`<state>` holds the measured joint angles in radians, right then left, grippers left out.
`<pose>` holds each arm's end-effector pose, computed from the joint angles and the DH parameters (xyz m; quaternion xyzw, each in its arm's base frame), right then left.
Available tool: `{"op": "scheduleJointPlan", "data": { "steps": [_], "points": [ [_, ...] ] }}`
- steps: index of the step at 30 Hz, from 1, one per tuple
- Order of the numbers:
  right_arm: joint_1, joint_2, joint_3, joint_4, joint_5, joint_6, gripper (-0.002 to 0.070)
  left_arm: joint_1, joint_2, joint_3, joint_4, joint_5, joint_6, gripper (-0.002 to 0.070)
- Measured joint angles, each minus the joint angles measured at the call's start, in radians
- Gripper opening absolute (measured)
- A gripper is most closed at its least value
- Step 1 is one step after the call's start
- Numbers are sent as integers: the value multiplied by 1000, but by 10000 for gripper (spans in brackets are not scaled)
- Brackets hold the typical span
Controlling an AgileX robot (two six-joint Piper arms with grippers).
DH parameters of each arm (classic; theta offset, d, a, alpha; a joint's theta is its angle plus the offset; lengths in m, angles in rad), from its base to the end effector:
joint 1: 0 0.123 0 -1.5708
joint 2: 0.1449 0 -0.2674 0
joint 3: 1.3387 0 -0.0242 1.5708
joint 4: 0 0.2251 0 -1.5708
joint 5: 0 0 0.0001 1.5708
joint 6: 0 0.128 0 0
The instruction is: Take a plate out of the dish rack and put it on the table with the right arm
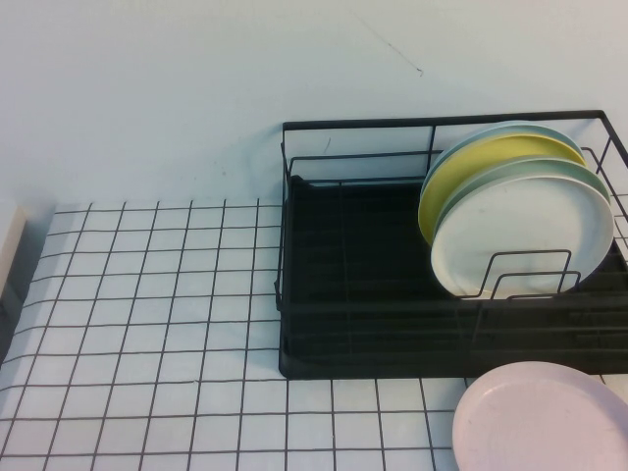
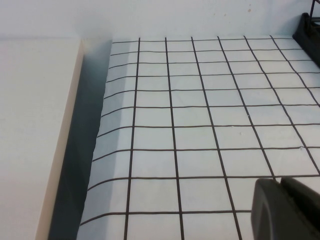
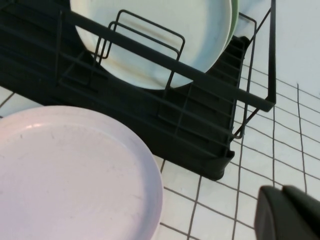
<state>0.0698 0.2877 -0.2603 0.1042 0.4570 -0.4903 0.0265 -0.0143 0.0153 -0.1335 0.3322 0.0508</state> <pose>0.0978 0.0127 0.2234 -0.2047 0.8064 -0.0714 0.5502 0.0813 -0.0034 0.1704 -0.0268 0.7871 -0.0322 0.6153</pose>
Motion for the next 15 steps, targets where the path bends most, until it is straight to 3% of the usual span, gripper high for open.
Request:
{"op": "scheduleJointPlan", "data": {
  "steps": [15],
  "points": [
    [-13,-121,123,4,-36,2,-2,0,0,0,0,0,0,-3]
  ]
}}
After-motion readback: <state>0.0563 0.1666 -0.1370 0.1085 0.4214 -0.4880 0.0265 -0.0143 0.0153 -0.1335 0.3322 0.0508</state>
